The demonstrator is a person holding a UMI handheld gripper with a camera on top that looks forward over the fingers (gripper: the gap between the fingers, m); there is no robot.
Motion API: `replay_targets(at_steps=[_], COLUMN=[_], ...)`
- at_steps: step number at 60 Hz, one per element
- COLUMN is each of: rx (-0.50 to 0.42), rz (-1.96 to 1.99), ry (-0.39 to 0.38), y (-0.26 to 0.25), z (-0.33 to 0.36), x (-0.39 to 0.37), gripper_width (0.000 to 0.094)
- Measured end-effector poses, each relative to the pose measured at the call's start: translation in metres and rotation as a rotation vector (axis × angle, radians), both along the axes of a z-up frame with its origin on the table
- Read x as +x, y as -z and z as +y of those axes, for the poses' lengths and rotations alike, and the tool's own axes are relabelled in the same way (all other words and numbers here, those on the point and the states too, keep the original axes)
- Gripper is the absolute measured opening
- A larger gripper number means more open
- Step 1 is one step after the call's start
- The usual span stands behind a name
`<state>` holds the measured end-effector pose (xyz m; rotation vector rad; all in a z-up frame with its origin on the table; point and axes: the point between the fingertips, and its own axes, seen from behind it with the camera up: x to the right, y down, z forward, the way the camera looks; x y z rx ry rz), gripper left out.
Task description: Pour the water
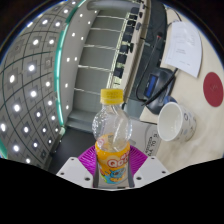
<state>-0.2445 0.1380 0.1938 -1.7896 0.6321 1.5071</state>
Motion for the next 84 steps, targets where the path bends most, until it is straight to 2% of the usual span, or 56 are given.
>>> replay_targets(at_steps=[11,18,25,32,51,55,63,65,68,71,75,84], rx=[0.288,0.346,0.334,0.310,0.256,0.289,0.294,0.293,0.293,0.290,0.277,0.238], rz=[-0.531,-0.800,-1.024,-1.181,-1.273,-1.279,-1.324,-1.325,-1.324,-1.332,-1.348,-1.387], ry=[0.148,0.254,0.309,0.308,0.194,0.205,0.174,0.160,0.138,0.132,0.138,0.152], y=[-0.039,-0.038,0.005,0.047,0.130,0.128,0.128,0.126,0.120,0.111,0.093,0.046], z=[0.012,0.026,0.036,0.050,0.053,0.050,0.048,0.045,0.040,0.031,0.014,-0.050], x=[0.076,0.144,0.203,0.241,0.251,0.250,0.246,0.244,0.241,0.240,0.241,0.232], gripper_width=[0.0405,0.0404,0.0403,0.0402,0.0406,0.0420,0.0550,0.0640,0.0872,0.0830,0.0867,0.0858])
